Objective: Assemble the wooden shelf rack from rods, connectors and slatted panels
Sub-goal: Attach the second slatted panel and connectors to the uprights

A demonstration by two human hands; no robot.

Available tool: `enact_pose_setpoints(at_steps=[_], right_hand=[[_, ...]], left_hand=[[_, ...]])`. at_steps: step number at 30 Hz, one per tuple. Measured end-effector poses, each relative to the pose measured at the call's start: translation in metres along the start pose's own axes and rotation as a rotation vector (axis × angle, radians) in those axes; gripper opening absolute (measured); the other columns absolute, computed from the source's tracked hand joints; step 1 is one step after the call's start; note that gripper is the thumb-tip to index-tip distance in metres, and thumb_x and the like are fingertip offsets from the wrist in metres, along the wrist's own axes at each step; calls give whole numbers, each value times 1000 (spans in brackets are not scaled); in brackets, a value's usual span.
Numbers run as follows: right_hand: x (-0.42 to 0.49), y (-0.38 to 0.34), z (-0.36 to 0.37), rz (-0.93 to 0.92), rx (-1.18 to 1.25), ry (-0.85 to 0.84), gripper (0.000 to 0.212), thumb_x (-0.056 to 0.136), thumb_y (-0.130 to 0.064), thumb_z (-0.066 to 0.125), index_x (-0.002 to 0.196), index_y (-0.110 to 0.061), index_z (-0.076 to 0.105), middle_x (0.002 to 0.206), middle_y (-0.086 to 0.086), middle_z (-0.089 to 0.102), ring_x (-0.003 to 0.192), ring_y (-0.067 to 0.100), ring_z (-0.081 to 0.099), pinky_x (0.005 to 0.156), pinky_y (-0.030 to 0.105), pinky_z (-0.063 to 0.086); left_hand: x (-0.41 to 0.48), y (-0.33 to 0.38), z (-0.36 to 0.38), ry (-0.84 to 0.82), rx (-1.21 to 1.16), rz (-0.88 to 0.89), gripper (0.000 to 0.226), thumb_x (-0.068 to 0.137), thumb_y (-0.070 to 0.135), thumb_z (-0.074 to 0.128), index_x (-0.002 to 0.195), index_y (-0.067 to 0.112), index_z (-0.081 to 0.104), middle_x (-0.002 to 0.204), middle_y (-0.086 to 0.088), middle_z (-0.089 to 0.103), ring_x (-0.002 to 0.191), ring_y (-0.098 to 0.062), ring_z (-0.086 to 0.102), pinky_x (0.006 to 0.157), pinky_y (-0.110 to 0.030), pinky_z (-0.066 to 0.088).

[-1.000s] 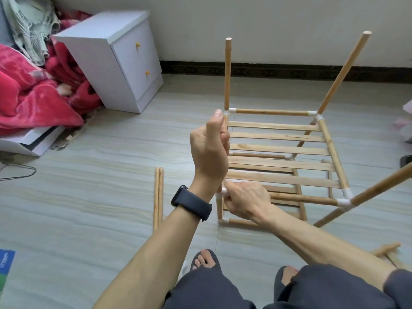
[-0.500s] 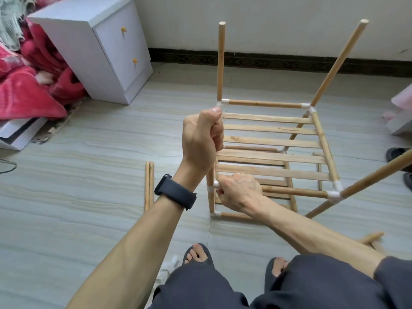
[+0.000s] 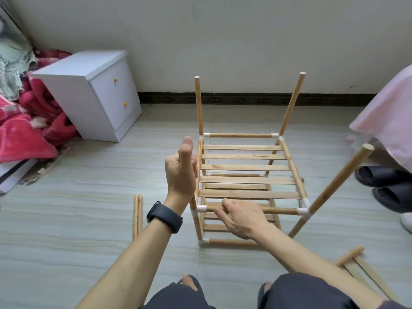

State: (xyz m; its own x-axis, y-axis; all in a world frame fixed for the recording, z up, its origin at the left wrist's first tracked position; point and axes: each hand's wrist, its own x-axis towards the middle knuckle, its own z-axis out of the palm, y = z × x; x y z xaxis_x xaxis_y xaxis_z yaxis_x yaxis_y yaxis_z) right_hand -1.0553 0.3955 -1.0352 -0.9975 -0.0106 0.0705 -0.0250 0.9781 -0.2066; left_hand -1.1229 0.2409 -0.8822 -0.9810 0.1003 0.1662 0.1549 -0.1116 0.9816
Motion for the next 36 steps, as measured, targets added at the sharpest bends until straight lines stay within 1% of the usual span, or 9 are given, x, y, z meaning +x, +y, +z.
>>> enact_pose_setpoints(at_steps=[6,15,18,20,22,26,28,31,36], right_hand=[[9,0,12,71,-75,63,73,85,-86,1,70,-29,43,65,-6,60,60,24,54,49,30,14],[22,1,6,91,-101,77,74,87,-86,-2,67,-28,39,57,-8,47,53,19,51,46,28,26],[45,4,1,98,-130,37,77,83,-85,-11,74,-28,41,67,-8,53,62,22,54,52,32,31],[56,5,-2,84,-162,14,65,93,-77,5,89,-30,50,86,-5,63,78,24,62,62,36,40],[56,1,9,38,-231,102,38,95,-54,47,118,-25,55,120,7,61,105,30,58,83,45,43],[52,-38,37,35,-198,144,98,69,-30,78,153,1,36,153,24,37,142,40,35,114,63,15],[56,-50,47,32,-192,177,106,69,-31,80,156,2,28,158,26,29,148,42,26,116,67,5],[57,-58,56,43,-233,125,112,74,-29,77,159,1,11,165,24,12,154,40,8,117,68,-9],[52,-60,63,67,-292,82,117,79,-29,72,160,-3,-9,167,19,-8,155,37,-10,115,62,-22]], left_hand=[[4,-11,1,-1,-25,27,59,78,69,43,39,28,30,43,7,24,40,-10,23,41,-23,22],[21,-9,1,-54,27,19,59,76,77,43,44,29,33,44,8,28,41,-9,27,42,-22,26],[42,-9,-8,-136,186,1,77,70,97,31,62,23,48,53,7,47,50,-9,47,50,-18,44],[48,-22,-28,-142,309,10,85,67,100,22,86,25,57,75,13,64,70,-1,61,64,-12,50],[42,-51,-60,-40,381,-40,74,76,95,27,103,33,56,98,14,66,91,-2,63,76,-17,49],[-11,-141,-150,175,668,-292,40,94,62,51,114,28,55,105,9,60,101,-12,60,80,-22,48],[-52,-182,-189,104,936,-497,39,95,58,52,117,26,53,111,4,56,108,-22,57,88,-37,51],[-109,-222,-220,-138,1198,-782,47,91,57,54,128,30,49,128,-4,48,125,-29,45,100,-39,44],[-156,-258,-217,-602,1279,-845,65,82,42,65,142,41,40,144,-2,42,136,-23,39,104,-36,40]])
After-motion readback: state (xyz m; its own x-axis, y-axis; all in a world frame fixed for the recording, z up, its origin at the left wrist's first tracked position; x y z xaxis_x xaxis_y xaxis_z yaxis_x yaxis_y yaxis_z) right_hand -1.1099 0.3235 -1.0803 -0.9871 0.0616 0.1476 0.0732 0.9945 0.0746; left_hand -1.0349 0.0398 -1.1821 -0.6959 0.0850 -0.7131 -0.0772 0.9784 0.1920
